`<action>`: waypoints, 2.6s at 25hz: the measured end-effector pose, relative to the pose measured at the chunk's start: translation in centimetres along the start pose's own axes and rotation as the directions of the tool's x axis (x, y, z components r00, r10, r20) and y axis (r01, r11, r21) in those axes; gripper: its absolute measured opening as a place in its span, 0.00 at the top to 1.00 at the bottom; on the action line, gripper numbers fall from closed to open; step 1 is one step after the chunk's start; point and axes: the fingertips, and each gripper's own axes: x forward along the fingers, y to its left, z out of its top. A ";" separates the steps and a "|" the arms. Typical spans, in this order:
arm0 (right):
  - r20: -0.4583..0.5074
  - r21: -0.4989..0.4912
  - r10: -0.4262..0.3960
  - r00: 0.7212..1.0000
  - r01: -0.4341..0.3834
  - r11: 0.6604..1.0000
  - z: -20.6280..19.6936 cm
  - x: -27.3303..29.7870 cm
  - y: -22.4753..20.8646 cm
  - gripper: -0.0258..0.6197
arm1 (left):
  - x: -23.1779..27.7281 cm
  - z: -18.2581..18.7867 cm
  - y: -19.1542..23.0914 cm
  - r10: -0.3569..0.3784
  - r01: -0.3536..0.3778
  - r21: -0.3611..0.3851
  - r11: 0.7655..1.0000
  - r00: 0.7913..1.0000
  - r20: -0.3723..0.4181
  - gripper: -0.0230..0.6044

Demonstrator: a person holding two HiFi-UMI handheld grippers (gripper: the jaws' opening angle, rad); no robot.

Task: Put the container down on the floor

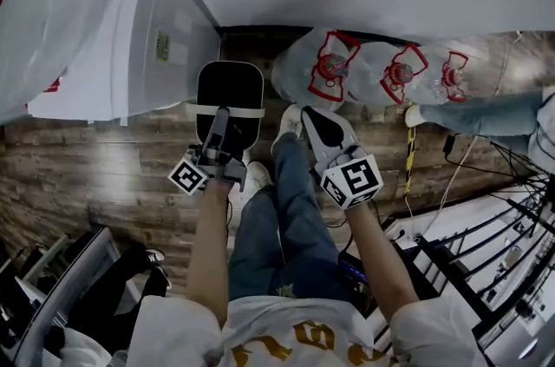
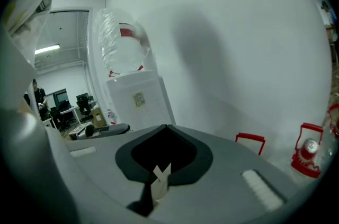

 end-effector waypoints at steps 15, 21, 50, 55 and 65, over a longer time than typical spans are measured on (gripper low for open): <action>-0.118 0.025 0.054 0.992 -0.051 0.998 -10.7 5.0 -2.2 0.92 | 0.8 -1.0 14.2 0.082 -0.081 -0.045 0.996 0.996 0.031 0.85; -0.157 0.030 0.045 0.987 -0.041 0.999 -14.5 6.2 -4.2 0.92 | 1.5 -1.0 21.0 0.142 -0.138 -0.066 0.988 0.988 0.055 0.85; -0.187 0.090 0.082 0.979 -0.066 0.994 -19.7 7.0 -4.1 0.92 | 4.1 -0.8 33.9 0.359 -0.359 -0.046 0.932 0.933 -0.015 0.72; -0.183 0.093 0.068 0.981 -0.051 0.994 -19.5 7.0 -4.3 0.92 | 4.3 -0.7 33.7 0.360 -0.360 -0.053 0.931 0.933 -0.017 0.72; -0.191 0.101 0.065 0.979 -0.046 0.994 -19.4 6.6 -3.5 0.92 | 1.6 -2.0 33.5 0.412 -0.413 -0.060 0.909 0.911 -0.019 0.69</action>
